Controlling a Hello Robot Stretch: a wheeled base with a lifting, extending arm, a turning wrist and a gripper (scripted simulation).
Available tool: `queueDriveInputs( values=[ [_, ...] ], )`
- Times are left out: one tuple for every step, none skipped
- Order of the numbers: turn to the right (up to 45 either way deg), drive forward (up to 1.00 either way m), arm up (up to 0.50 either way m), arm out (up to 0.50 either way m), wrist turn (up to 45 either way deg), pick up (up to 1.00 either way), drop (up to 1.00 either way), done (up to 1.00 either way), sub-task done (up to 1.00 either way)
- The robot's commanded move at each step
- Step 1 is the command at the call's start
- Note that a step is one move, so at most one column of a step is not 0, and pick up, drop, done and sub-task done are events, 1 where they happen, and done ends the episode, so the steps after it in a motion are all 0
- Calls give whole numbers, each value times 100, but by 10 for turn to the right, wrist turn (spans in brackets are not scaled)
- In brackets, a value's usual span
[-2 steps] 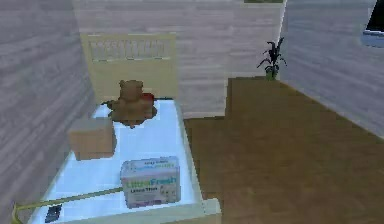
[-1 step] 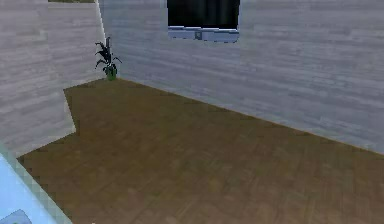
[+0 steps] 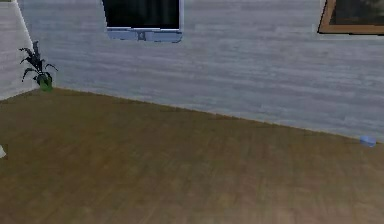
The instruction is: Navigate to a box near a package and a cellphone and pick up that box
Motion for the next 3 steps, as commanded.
queueDriveInputs(
  values=[
    [0,60,0,0,0,0,0,0,0],
    [-450,0,0,0,0,0,0,0,0],
    [-180,0,0,0,0,0,0,0,0]
  ],
)
